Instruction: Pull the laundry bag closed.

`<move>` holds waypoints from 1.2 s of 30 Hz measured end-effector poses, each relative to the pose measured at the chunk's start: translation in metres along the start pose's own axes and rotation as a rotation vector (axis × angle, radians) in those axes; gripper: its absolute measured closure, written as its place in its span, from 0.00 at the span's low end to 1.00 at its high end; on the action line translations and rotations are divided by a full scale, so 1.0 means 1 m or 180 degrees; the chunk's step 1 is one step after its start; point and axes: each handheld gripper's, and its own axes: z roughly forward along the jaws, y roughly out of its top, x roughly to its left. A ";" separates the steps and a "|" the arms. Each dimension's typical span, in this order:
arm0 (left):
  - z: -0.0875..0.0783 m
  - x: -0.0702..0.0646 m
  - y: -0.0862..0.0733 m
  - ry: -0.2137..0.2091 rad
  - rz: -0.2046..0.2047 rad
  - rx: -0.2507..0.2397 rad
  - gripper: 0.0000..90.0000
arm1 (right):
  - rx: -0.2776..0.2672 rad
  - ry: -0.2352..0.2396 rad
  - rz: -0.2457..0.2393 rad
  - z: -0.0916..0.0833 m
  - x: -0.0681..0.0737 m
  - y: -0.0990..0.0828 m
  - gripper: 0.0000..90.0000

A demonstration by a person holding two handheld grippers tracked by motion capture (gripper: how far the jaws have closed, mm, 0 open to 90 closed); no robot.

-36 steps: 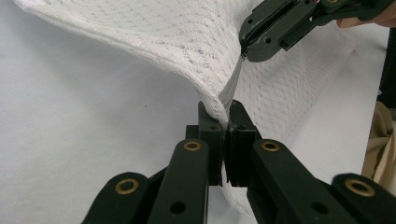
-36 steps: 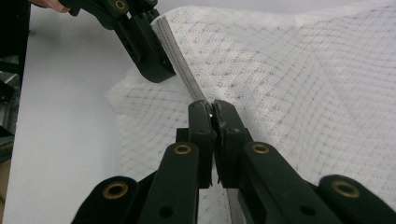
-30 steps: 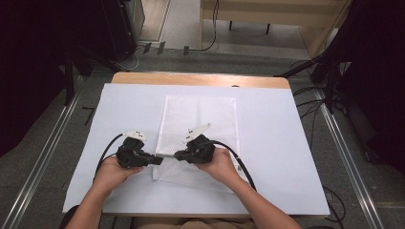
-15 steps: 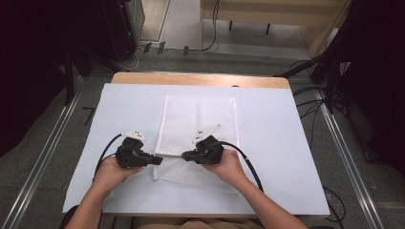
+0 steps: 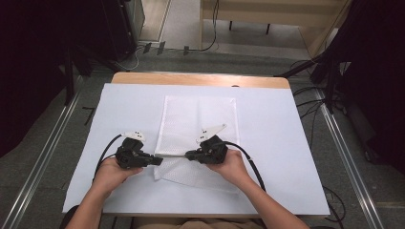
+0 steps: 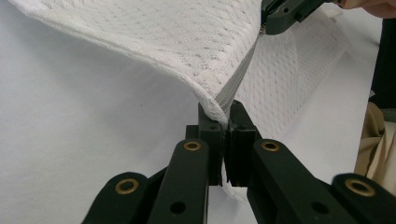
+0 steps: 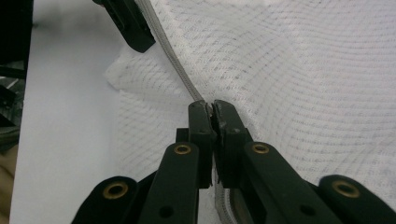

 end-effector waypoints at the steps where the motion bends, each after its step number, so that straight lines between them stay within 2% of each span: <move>1: 0.000 0.000 0.000 0.0011 0.0003 0.0013 0.98 | -0.0001 0.0000 0.0003 -0.001 0.000 -0.001 0.99; 7: -0.001 0.000 0.000 0.0012 -0.0009 0.0007 0.98 | -0.0016 -0.0005 0.0037 -0.003 -0.002 -0.003 0.99; 12: -0.002 0.001 -0.001 0.0007 -0.0003 0.0000 0.98 | -0.0002 0.0005 0.0009 -0.005 -0.002 -0.006 0.99; 16: -0.001 0.000 -0.001 -0.0007 -0.0002 -0.0013 0.98 | -0.0040 0.0016 0.0064 -0.008 -0.005 -0.008 0.99; 20: -0.002 0.001 -0.002 -0.0003 -0.0012 -0.0008 0.98 | -0.0008 -0.0001 0.0029 -0.008 -0.005 -0.009 0.99; 22: -0.002 0.001 -0.002 -0.0005 -0.0010 -0.0011 0.98 | 0.0005 -0.0009 0.0068 -0.009 -0.007 -0.011 0.99; 30: -0.002 0.000 -0.002 -0.0015 -0.0003 -0.0006 0.98 | 0.0009 -0.0018 0.0046 -0.012 -0.007 -0.014 0.99; 36: -0.002 0.000 -0.002 -0.0006 0.0004 -0.0002 0.98 | 0.0014 -0.0034 0.0084 -0.017 -0.010 -0.017 0.99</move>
